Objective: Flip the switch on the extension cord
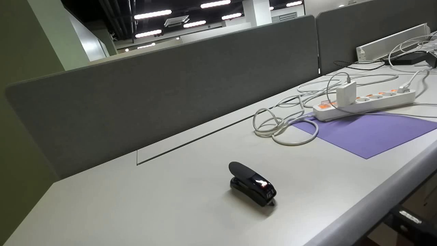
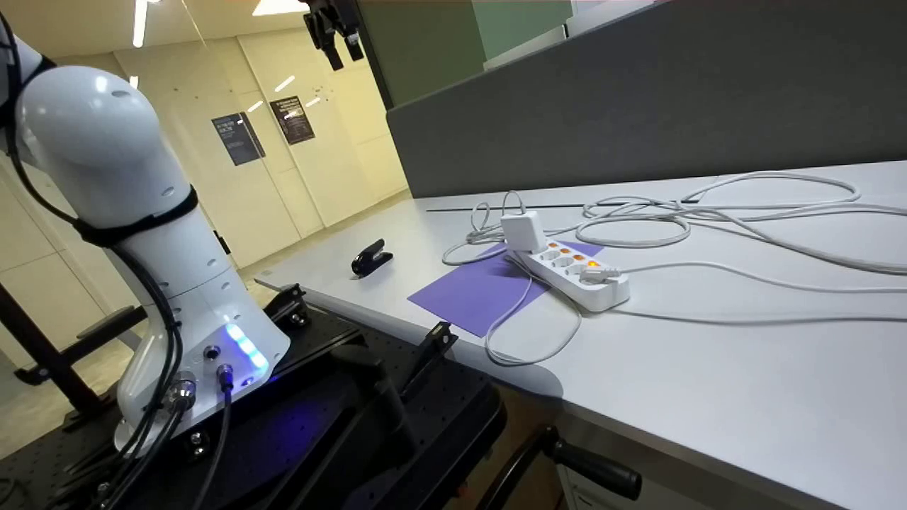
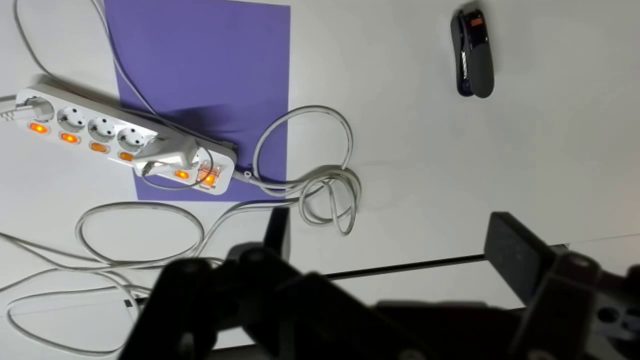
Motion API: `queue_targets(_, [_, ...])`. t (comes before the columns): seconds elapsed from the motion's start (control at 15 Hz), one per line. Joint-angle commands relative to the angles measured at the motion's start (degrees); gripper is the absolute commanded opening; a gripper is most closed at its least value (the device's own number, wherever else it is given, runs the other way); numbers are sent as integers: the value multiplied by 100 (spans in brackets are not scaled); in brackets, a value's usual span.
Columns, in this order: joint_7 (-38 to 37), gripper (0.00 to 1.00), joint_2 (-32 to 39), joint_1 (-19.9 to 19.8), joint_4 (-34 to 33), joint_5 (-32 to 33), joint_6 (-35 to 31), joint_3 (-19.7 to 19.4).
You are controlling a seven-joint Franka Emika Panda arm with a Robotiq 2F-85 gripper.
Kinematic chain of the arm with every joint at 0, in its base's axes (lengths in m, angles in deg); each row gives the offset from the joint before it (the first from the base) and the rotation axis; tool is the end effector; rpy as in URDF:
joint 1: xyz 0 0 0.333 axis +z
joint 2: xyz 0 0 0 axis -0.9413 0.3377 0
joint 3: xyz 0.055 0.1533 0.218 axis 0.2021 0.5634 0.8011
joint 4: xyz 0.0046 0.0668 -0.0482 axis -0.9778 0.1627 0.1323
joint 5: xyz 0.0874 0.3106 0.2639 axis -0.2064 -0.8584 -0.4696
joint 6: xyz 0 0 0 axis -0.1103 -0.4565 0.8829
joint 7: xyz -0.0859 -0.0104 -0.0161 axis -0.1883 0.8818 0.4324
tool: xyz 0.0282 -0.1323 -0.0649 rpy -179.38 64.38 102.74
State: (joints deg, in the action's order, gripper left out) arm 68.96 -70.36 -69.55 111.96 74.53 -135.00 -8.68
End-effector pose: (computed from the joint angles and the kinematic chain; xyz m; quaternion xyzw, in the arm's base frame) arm 0.4408 0.0490 0.4500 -0.9951 0.0597 -0.0655 0.0447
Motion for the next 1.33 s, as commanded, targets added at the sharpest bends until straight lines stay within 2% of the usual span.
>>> queue_targets(0.0, [-6, 100, 3, 15, -9, 10, 8, -14])
queue_targets(0.67, [-6, 100, 3, 15, -9, 10, 4, -14])
queue_targets(0.73, [-37, 100, 3, -48, 56, 121, -224, 16])
queue_targets(1.0, [444, 100, 326, -71, 239, -23, -873, -354])
queue_targets(1.27, [846, 100, 737, -277, 395, -16, -1135, -791])
